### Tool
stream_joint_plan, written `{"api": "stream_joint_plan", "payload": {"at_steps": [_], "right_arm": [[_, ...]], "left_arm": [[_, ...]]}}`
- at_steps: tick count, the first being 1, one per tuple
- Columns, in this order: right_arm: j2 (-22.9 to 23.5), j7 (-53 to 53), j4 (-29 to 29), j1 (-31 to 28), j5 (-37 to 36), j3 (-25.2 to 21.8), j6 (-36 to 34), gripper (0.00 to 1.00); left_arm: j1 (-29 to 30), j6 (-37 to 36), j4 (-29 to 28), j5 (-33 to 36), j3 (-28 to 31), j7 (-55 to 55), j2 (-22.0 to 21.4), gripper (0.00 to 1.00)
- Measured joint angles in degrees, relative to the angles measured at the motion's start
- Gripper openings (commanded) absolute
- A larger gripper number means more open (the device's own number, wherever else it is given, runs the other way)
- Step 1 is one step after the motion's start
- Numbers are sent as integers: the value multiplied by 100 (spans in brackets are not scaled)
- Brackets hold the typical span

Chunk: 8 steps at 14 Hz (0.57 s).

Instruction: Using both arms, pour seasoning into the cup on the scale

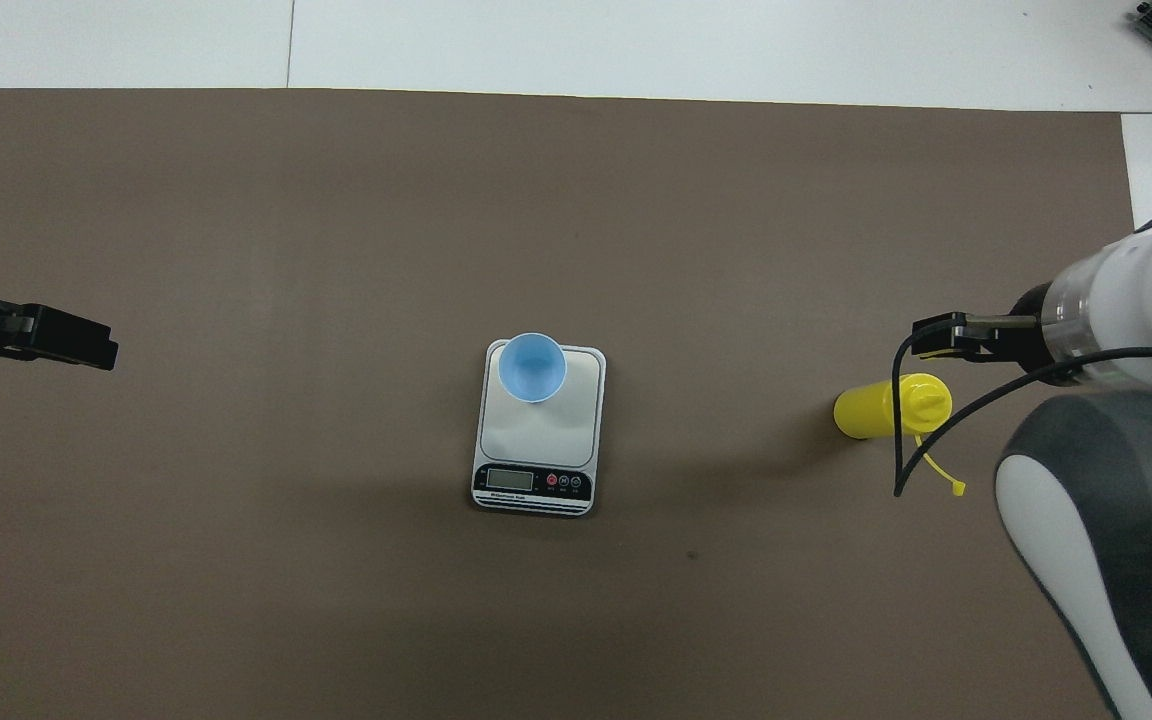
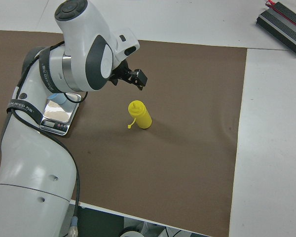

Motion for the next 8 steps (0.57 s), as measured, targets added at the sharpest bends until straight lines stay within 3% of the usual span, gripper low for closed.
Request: {"api": "stream_joint_plan", "payload": {"at_steps": [8], "right_arm": [[116, -122, 1067, 336, 12, 19, -1023, 100]], "left_arm": [[0, 0, 0, 0, 0, 0, 0, 100]]}}
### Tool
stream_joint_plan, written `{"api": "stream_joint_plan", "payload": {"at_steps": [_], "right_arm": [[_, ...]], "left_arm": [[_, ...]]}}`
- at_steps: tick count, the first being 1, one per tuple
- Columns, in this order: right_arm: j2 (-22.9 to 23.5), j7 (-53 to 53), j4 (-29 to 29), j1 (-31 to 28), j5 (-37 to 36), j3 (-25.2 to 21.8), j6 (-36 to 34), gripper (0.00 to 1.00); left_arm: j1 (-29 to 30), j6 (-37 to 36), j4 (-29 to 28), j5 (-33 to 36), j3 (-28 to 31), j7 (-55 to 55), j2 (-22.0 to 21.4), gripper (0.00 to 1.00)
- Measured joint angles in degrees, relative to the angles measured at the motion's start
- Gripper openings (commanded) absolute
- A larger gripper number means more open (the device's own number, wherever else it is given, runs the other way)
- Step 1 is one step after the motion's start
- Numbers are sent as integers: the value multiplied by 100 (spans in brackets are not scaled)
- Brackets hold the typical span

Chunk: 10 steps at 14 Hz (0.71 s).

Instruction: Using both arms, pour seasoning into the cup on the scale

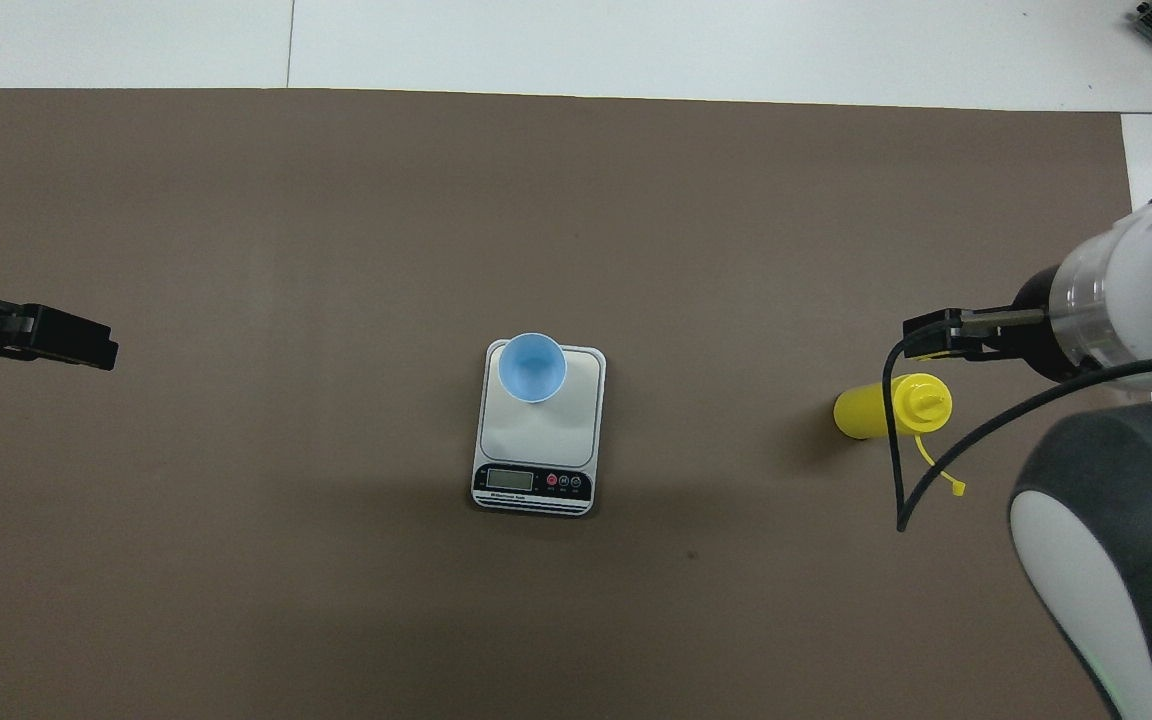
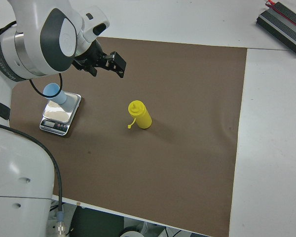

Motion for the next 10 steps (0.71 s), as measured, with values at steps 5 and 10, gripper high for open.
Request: {"api": "stream_joint_plan", "payload": {"at_steps": [5, 10], "right_arm": [[26, -137, 63, -20, 125, -1, -51, 100], [31, -167, 65, -83, 192, -9, -104, 100]], "left_arm": [[0, 0, 0, 0, 0, 0, 0, 100], [0, 0, 0, 0, 0, 0, 0, 100]]}}
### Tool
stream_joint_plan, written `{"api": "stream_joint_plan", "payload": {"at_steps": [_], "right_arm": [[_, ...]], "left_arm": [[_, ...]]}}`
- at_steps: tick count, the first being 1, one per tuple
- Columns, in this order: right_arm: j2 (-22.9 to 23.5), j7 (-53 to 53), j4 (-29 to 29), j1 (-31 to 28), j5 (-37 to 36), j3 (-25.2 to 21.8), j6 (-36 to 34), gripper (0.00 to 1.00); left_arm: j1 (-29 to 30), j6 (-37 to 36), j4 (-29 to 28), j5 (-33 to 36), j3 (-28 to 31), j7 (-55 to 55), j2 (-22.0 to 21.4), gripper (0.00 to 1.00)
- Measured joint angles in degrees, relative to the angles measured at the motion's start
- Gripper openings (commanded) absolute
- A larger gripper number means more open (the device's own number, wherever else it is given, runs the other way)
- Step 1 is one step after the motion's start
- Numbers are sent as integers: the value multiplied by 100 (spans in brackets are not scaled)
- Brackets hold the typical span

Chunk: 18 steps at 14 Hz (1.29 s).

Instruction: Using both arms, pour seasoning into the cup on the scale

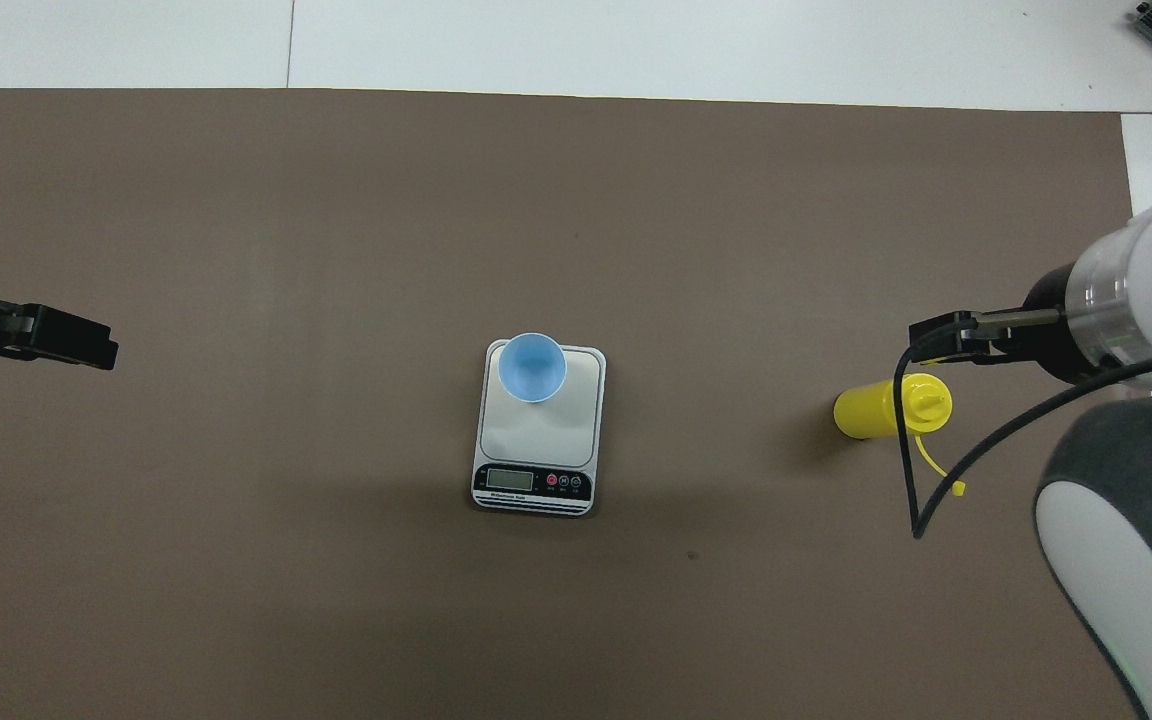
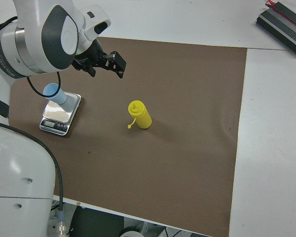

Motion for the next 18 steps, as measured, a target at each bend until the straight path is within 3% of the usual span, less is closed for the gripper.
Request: {"api": "stream_joint_plan", "payload": {"at_steps": [13, 18], "right_arm": [[4, -56, 18, -91, 305, -189, -188, 100], [5, -105, 16, 189, 305, -504, -212, 100]], "left_arm": [[0, 0, 0, 0, 0, 0, 0, 100], [0, 0, 0, 0, 0, 0, 0, 100]]}}
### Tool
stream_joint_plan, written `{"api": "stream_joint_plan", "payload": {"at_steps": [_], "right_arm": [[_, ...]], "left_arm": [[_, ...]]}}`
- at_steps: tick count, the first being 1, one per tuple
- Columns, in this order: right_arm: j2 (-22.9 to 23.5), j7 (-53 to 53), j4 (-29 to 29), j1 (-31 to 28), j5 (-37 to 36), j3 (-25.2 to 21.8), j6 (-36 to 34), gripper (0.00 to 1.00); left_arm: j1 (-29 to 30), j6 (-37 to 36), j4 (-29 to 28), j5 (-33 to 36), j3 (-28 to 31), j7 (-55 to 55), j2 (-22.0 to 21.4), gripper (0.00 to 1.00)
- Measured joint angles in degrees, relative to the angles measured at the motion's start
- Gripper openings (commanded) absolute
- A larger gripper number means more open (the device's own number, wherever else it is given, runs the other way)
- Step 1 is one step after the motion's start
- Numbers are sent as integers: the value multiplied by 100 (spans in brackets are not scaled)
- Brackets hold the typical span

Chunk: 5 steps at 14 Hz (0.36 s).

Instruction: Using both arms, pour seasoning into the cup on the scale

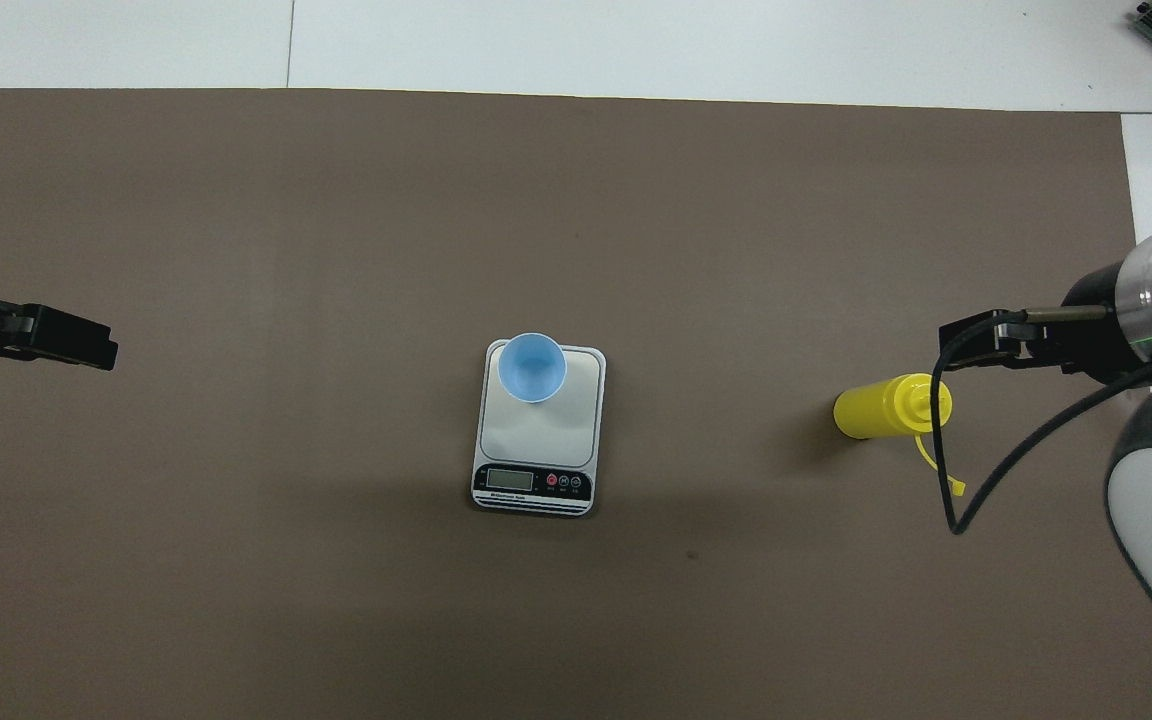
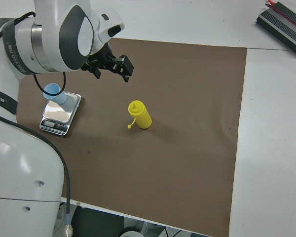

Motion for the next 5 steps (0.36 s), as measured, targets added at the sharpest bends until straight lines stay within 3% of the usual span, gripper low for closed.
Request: {"api": "stream_joint_plan", "payload": {"at_steps": [5], "right_arm": [[0, -202, -30, 13, 0, -70, -92, 100]], "left_arm": [[0, 0, 0, 0, 0, 0, 0, 100]]}}
